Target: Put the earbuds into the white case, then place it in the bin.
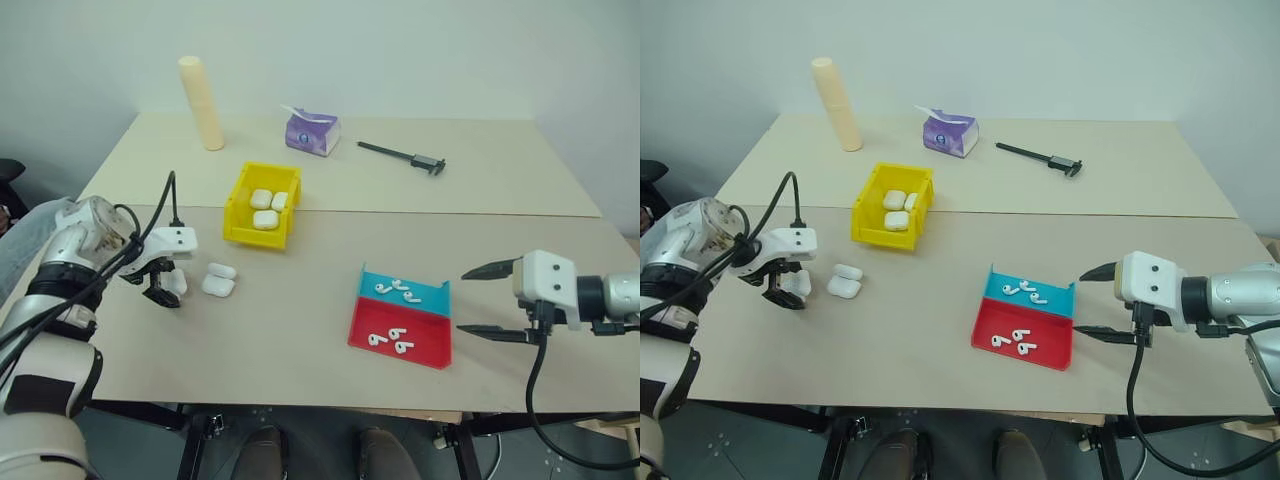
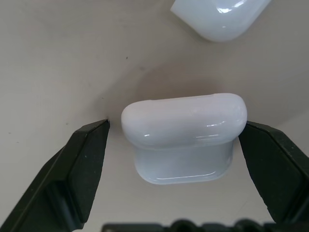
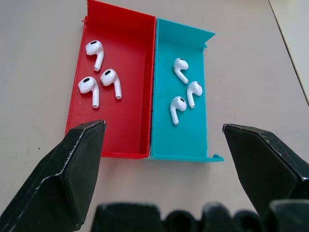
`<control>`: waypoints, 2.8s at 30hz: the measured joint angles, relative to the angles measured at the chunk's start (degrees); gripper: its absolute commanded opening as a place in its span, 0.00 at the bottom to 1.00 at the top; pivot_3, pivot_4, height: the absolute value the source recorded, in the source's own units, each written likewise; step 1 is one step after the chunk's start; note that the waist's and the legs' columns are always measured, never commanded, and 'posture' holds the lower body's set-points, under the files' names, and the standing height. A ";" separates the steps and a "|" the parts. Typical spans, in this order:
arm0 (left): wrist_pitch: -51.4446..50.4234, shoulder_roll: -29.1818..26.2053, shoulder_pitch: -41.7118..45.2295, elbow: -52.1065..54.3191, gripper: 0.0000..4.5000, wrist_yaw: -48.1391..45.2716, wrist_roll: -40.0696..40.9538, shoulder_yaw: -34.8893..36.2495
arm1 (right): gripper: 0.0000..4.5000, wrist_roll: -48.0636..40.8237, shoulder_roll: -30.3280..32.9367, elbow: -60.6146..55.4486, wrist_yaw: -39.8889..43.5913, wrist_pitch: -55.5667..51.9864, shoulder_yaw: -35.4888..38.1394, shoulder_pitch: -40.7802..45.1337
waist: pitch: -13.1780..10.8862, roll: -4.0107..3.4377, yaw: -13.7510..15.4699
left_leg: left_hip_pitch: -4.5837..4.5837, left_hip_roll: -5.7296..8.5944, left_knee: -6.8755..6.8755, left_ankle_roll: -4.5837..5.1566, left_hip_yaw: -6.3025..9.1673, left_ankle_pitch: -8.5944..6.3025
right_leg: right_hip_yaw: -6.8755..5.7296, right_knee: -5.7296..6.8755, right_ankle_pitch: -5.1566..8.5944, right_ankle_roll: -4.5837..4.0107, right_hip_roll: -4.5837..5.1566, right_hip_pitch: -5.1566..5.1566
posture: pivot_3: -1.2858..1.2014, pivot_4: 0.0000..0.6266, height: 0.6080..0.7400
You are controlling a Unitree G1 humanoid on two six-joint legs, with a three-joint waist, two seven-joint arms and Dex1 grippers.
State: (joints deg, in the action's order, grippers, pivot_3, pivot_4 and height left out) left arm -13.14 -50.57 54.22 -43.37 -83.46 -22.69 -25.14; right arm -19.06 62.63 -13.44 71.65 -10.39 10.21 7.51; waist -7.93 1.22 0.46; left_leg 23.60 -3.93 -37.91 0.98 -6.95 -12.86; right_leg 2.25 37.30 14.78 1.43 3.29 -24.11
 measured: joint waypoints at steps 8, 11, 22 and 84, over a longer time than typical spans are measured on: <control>-2.15 -0.92 -2.77 5.30 0.62 -0.51 -0.59 0.29 | 1.00 0.41 0.00 0.02 -0.64 0.00 -0.01 -0.08 | 0.02 -0.03 -0.10 | -0.24 0.02 0.00 -0.01 -0.03 0.00 | 0.09 0.30 0.04 -0.02 0.00 0.05 | 0.52 0.24 1.00; -2.37 -1.31 -3.39 6.83 0.62 -0.60 -1.33 0.20 | 1.00 0.55 0.00 0.11 -0.64 0.01 -0.02 -0.07 | 0.02 -0.03 -0.33 | -0.26 0.01 0.00 -0.01 -0.02 0.01 | 0.10 0.34 0.05 -0.04 -0.02 0.04 | 0.52 0.24 1.00; -2.95 -1.65 -4.56 9.14 0.62 -0.75 -0.03 1.86 | 1.00 0.95 0.00 0.42 -0.63 0.02 -0.05 0.14 | 0.02 -0.01 -0.44 | -0.18 0.01 0.00 -0.01 -0.01 0.01 | 0.08 0.34 0.06 -0.05 -0.01 -0.01 | 0.52 0.24 1.00; 3.10 14.41 -37.59 48.42 0.62 0.30 49.49 24.17 | 0.65 16.10 1.48 -22.07 1.91 -14.01 -32.16 23.57 | 0.06 -0.09 -1.22 | -0.20 0.04 -0.04 0.02 0.33 -0.02 | 0.17 0.35 0.21 0.01 0.05 -0.05 | 0.52 0.24 1.00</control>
State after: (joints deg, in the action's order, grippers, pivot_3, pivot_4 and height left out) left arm -10.04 -36.16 16.63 5.06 -83.16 26.81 -0.98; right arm -2.96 64.11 -35.51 73.56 -24.40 -21.95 31.08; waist -7.87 1.13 -0.76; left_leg 23.40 -3.89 -37.95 1.00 -6.62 -12.88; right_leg 2.42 37.65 14.99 1.44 3.34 -24.16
